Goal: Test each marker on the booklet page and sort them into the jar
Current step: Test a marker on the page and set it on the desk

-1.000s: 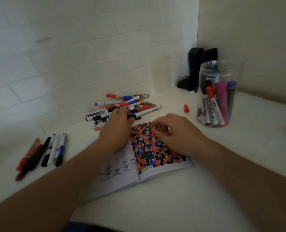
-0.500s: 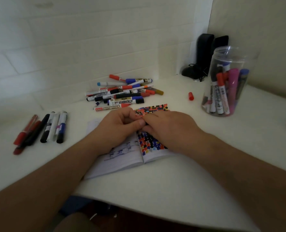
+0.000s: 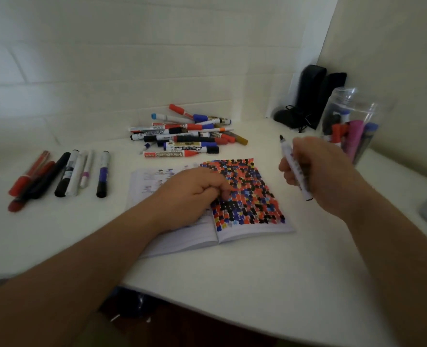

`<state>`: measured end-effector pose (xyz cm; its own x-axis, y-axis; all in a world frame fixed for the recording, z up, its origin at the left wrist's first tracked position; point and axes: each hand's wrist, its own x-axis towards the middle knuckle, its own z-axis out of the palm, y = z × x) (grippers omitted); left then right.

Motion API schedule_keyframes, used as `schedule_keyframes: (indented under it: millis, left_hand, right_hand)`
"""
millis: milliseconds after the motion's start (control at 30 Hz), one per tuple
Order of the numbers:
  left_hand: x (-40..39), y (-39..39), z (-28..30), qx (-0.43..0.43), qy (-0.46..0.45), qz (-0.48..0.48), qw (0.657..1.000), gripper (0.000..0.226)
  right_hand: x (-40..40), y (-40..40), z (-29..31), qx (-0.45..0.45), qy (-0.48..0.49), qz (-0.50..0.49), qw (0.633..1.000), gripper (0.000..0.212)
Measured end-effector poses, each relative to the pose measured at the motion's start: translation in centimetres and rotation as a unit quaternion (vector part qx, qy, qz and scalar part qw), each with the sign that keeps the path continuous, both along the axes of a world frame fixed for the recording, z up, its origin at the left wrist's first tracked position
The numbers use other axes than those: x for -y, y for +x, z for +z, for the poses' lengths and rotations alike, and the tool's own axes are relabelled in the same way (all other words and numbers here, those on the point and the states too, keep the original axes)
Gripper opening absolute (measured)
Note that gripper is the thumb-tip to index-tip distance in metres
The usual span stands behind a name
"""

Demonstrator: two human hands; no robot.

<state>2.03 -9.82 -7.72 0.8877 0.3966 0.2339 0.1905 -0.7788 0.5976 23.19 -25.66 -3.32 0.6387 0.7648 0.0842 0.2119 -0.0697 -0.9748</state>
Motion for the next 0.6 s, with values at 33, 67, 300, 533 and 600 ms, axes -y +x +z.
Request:
schedule_keyframes:
  millis: [33, 67, 300, 533, 600]
  left_hand:
    - [0.0, 0.2, 0.0, -0.014, 0.024, -0.006, 1.0, 0.025]
    - [-0.1, 0.3, -0.1, -0.023, 0.042, -0.011, 0.999, 0.02]
    - [-0.9, 0.1, 0.2, -0.058, -0.028, -0.035, 0.997, 0.036]
    - [-0.9, 0.1, 0.8, -0.098, -0.056, -0.034, 0.993, 0.051]
    - [-0.8, 0.2, 0.9, -0.104, -0.053, -0.034, 0.993, 0.051]
  right_hand:
    - [0.4, 0.6, 0.2, -0.131, 0.044, 0.033, 0.99, 0.019]
    - [0.7, 1.2, 0.3, -0.226, 0.08, 0.07, 0.968, 0.027]
    - [0.8, 0.2, -0.9, -0.273, 0.127, 0.277, 0.913, 0.026]
    - [-0.2, -5.5, -2.6, -0.091, 0.021, 0.293, 0.952, 0.018]
    - [-0.2, -6.4, -2.6, -0.014, -0.015, 0.268, 0.963, 0.022]
